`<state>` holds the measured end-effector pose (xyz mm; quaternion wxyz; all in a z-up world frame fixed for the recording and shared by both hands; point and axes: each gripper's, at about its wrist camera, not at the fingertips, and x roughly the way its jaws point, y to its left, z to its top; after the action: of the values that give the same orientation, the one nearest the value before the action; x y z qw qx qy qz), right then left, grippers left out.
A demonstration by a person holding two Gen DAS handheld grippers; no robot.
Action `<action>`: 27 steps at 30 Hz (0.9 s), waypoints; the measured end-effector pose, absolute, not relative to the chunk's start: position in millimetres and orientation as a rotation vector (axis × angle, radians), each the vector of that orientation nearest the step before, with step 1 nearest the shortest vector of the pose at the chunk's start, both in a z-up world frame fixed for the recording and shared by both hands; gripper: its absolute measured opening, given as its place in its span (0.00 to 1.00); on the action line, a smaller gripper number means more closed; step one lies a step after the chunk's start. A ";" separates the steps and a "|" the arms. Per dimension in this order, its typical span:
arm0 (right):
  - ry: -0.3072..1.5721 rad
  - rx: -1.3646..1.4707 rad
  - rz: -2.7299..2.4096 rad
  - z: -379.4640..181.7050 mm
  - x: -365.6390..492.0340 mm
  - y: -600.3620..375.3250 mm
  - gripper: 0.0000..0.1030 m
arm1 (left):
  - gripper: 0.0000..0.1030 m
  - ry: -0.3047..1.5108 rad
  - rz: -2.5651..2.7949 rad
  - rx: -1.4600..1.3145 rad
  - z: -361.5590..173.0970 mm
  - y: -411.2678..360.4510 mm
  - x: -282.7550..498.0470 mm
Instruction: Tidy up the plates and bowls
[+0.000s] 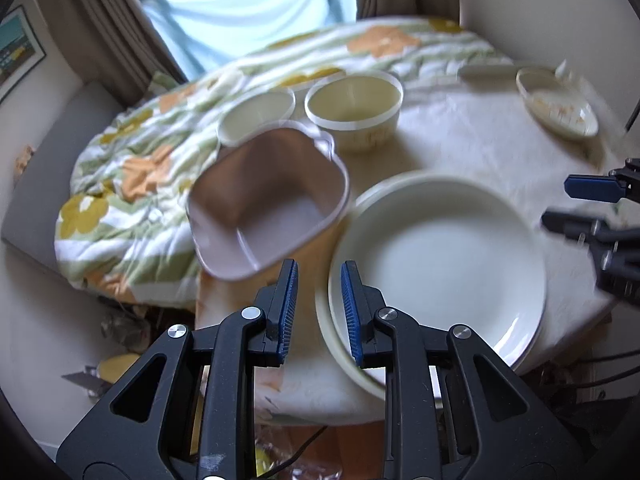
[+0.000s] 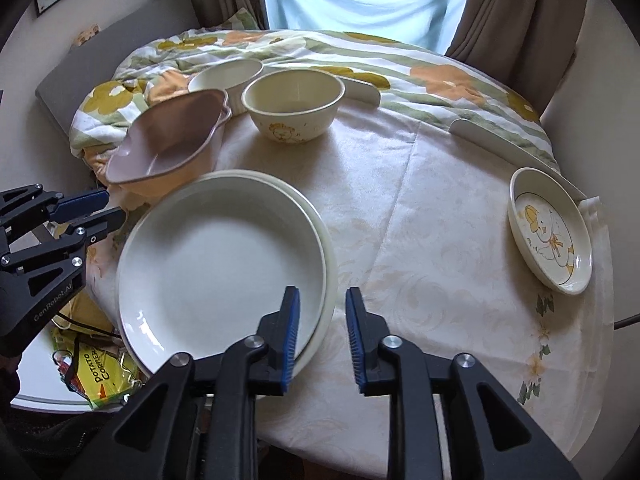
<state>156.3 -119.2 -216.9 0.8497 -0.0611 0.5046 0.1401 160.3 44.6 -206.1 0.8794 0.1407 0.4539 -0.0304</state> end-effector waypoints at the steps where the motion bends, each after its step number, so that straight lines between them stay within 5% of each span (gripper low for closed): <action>1: 1.037 -0.111 0.293 -210.1 153.9 -122.6 0.61 | 0.19 0.922 -0.067 0.290 -198.8 44.4 160.0; 2: 1.010 -0.096 0.287 -203.3 151.1 -126.2 0.74 | 0.19 0.901 -0.072 0.291 -192.2 43.6 159.4; 7: 0.938 -0.021 0.232 -179.4 140.4 -148.2 0.76 | 0.27 0.837 -0.139 0.293 -170.6 31.9 163.4; 9: 0.928 0.019 0.198 -173.8 135.7 -160.4 0.77 | 0.64 0.824 -0.175 0.288 -164.8 25.1 166.9; 10: 0.923 0.036 0.177 -171.4 132.7 -166.7 0.79 | 0.94 0.797 -0.186 0.282 -160.1 22.0 166.1; 11: 0.916 0.051 0.158 -168.9 129.1 -173.2 0.86 | 1.00 0.762 -0.196 0.279 -154.9 18.3 165.2; 14: 0.888 0.090 0.106 -161.9 116.9 -191.0 0.96 | 1.00 0.749 -0.275 0.308 -146.5 -1.5 168.2; 27: 0.832 0.302 -0.182 -115.5 98.0 -304.6 0.97 | 1.00 0.846 -0.800 0.218 -106.1 -128.3 265.2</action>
<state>98.0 -304.6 -115.5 0.8996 0.1458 0.4021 -0.0878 265.2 -128.3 -106.1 0.8298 0.1029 0.3985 -0.3770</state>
